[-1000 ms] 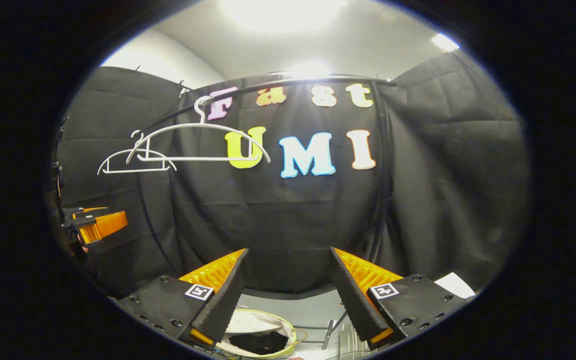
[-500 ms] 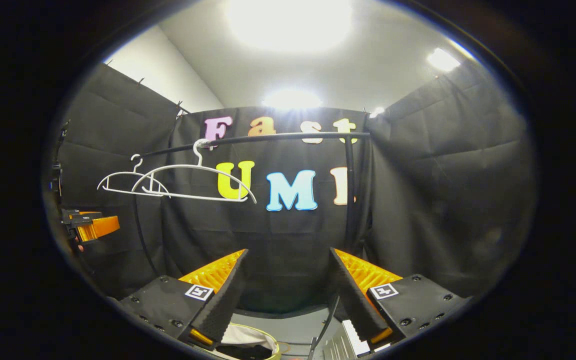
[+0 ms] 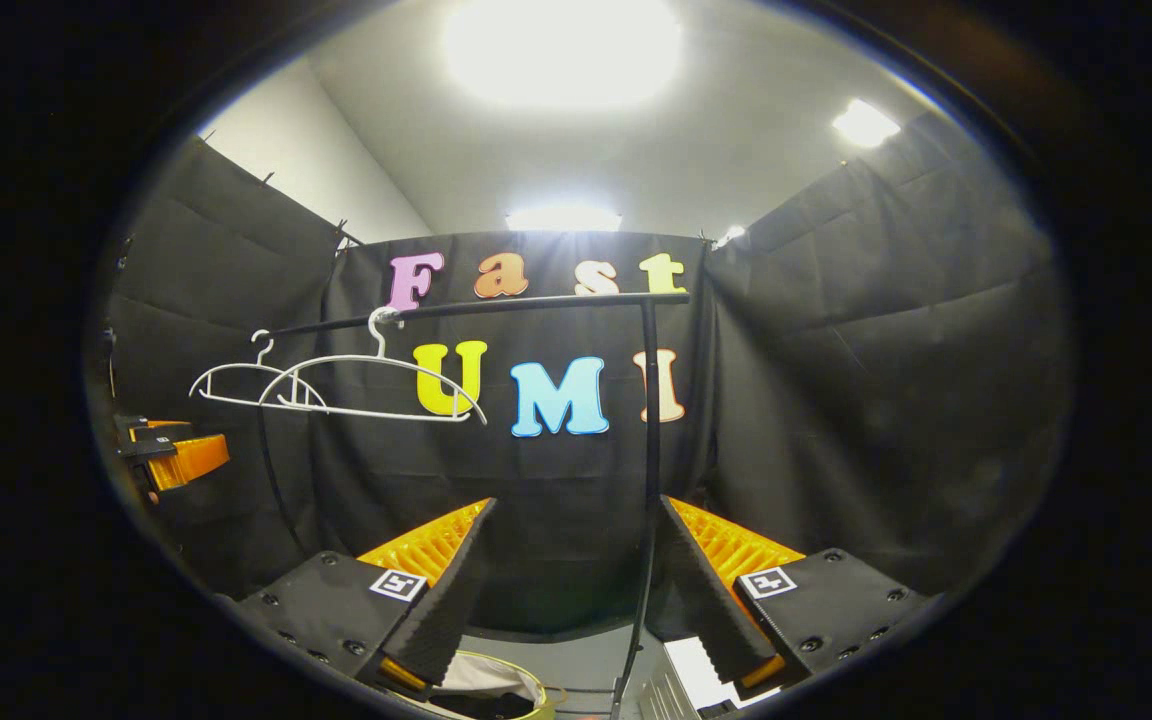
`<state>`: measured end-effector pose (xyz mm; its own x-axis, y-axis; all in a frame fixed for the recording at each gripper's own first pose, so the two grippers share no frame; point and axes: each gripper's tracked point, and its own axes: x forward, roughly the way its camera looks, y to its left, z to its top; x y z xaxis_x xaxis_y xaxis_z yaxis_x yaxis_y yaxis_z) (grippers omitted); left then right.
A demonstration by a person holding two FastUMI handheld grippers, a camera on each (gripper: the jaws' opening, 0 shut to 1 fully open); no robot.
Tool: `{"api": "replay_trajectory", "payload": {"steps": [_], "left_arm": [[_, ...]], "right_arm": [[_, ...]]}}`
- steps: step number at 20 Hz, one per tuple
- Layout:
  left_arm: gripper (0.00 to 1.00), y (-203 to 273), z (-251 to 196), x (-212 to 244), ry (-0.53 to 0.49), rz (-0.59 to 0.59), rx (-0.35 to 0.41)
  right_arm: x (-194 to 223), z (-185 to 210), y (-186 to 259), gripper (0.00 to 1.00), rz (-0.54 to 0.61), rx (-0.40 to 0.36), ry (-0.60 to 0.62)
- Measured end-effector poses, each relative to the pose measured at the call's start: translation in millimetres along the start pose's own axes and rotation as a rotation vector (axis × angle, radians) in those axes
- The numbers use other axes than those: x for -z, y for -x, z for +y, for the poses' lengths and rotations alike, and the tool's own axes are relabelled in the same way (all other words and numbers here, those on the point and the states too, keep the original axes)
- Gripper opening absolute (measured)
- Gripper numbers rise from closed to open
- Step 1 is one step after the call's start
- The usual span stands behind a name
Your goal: Grasp the clothes on the hanger with both hands and then place them into the laundry hamper below.
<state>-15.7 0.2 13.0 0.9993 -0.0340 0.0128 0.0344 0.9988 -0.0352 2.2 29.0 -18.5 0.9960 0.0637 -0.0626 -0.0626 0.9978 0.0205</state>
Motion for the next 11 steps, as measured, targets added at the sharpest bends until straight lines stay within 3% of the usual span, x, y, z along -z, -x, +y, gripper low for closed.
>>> {"api": "replay_trajectory", "payload": {"steps": [6, 8, 9, 11], "left_arm": [[0.95, 10.6, -2.6, -5.0, 0.011, -0.013, -0.020], [0.95, 13.2, -0.8, -6.0, 0.004, -0.017, -0.028], [0.95, 13.8, -1.3, -5.3, 0.001, -0.014, -0.027], [0.95, 13.7, 0.1, -4.8, 0.000, -0.011, -0.026]], "right_arm": [[-6.1, -8.8, 14.7, 0.93, -0.001, 0.003, -0.016], [-9.2, -9.8, 16.0, 0.98, -0.009, 0.004, -0.024], [-9.8, -9.6, 15.0, 0.92, -0.010, 0.004, -0.025], [-9.7, -10.5, 15.9, 0.92, -0.009, 0.007, -0.024]]}}
